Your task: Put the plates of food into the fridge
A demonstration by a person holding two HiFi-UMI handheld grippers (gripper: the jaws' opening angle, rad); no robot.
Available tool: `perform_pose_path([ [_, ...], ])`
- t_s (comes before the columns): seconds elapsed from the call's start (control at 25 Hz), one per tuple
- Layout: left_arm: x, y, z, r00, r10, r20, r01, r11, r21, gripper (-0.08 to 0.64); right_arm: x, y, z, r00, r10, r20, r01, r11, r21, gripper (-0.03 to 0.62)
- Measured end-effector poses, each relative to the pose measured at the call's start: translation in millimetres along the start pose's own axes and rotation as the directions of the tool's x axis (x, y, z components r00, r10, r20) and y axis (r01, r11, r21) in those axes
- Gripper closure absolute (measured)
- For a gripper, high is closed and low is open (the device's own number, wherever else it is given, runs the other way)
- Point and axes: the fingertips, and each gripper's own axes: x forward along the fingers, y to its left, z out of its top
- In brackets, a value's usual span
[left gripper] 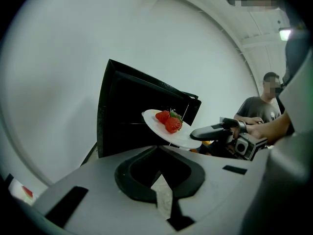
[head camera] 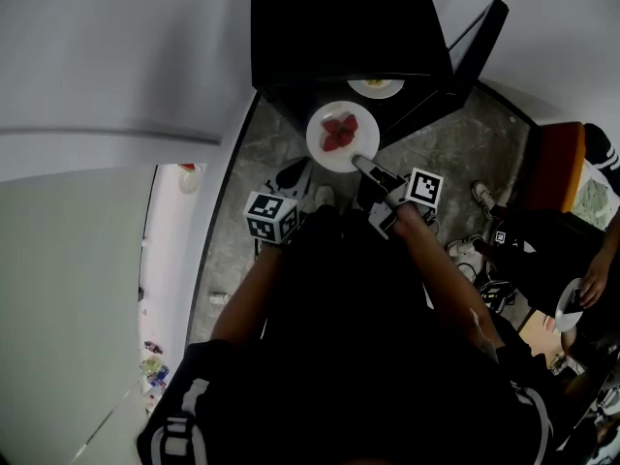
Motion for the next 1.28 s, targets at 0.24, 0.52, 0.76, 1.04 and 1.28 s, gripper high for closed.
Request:
perform_pose_path([
  [0.24,-4.3,2.7,0.5,1.0,0.005,0.007,-0.005,1.0,-0.002,0.538,9.7,-13.1,0.8,1.0,-0.01,-0.006,0.01,1.0,0.002,0.554],
  [0.52,-4.1,3.6,1.7,1.0,0.006,0.015,-0.006,1.0,-0.002,0.54,21.1,-32.5,9.1,1.0,-0.03,-0.001,0.03,1.0,-0.005,0.555],
  [0.76,-9.6,10.6,-7.2,1.0,0.016,0.001,-0.016,1.0,-0.017,0.54,29.1,-57.8,17.8,0.997,-0.073,0.026,0.073,0.997,-0.002,0.555],
  [1.04,-12.4,9.3,-13.3,1.0,0.016,-0.002,-0.016,1.0,-0.019,0.538,36.7,-92.4,29.1,0.992,-0.096,0.076,0.097,0.995,-0.016,0.557],
  [1.28,-8.8,7.8,-13.2,1.0,0.005,-0.008,-0.005,1.0,-0.018,0.538,48.7,-120.2,39.3,0.986,-0.14,0.091,0.143,0.989,-0.024,0.558],
])
